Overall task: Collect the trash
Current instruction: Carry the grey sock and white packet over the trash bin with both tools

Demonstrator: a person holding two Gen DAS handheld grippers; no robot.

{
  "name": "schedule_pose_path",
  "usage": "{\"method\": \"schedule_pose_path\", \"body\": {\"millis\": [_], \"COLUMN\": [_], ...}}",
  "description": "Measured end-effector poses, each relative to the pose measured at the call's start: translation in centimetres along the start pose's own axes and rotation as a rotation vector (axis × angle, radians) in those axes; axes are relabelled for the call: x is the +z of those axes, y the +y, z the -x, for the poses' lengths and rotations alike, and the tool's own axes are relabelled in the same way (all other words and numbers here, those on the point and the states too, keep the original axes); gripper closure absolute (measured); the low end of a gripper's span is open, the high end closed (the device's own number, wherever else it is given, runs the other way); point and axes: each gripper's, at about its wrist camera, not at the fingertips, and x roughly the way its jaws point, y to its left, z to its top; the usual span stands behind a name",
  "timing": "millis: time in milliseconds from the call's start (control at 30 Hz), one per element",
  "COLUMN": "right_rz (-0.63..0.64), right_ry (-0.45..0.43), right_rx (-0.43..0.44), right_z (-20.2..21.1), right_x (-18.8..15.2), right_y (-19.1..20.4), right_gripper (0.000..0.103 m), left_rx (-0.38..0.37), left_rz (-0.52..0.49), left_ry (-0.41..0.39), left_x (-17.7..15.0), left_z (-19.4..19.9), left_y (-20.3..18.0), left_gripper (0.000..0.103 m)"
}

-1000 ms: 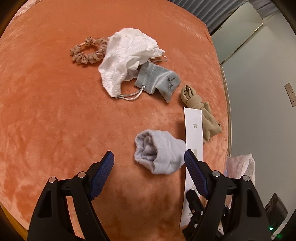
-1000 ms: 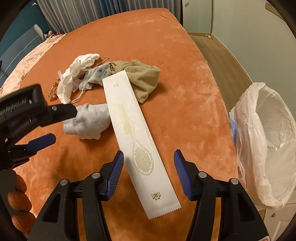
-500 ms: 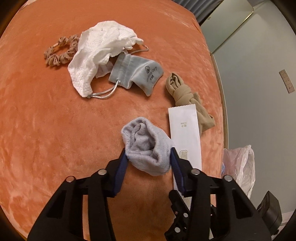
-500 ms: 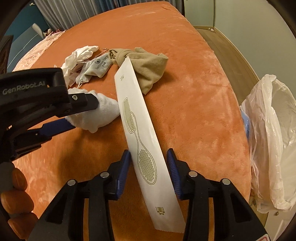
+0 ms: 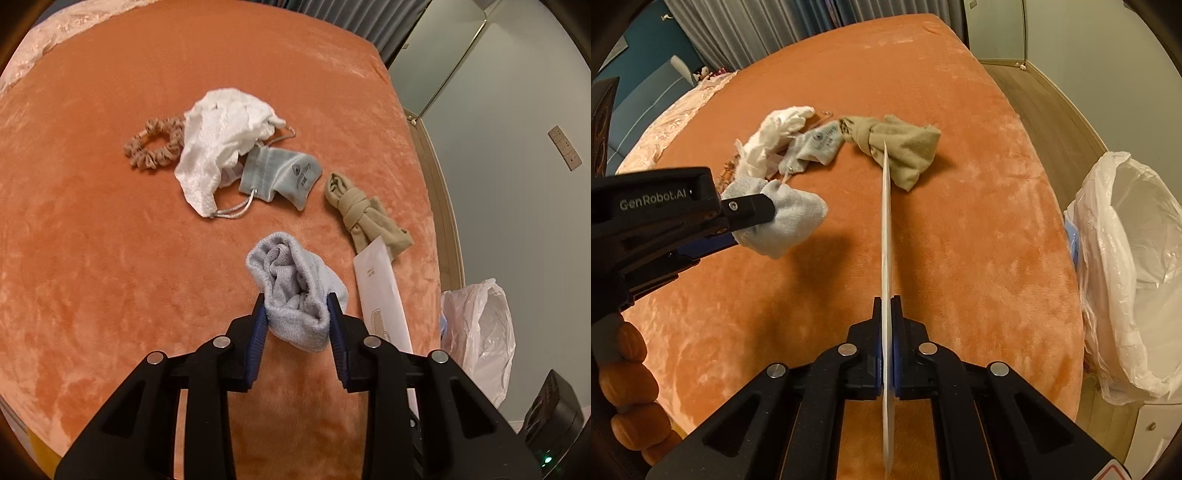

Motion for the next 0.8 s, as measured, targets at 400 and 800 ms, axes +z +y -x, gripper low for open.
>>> {"method": "schedule_pose_path", "body": {"millis": [400,800], "right_rz": [-0.003,-0.073], "right_ry": [-0.18,-0.394], "right_rx": [0.051,0.036], "right_z": [9.2,19.7], "right_x": [1.1,2.2], "right_y": [-0.6,-5.1], "right_gripper": [0.099,0.099], "left_rx": [-0.071,-0.173], "left_rz": [-0.112,-0.293], "left_ry": [-0.142,-0.221], "left_x": [-0.2,-1.3], "left_z": [8.7,14.7], "left_y": [-5.2,-14.5], "left_gripper": [0.073,0.073]}}
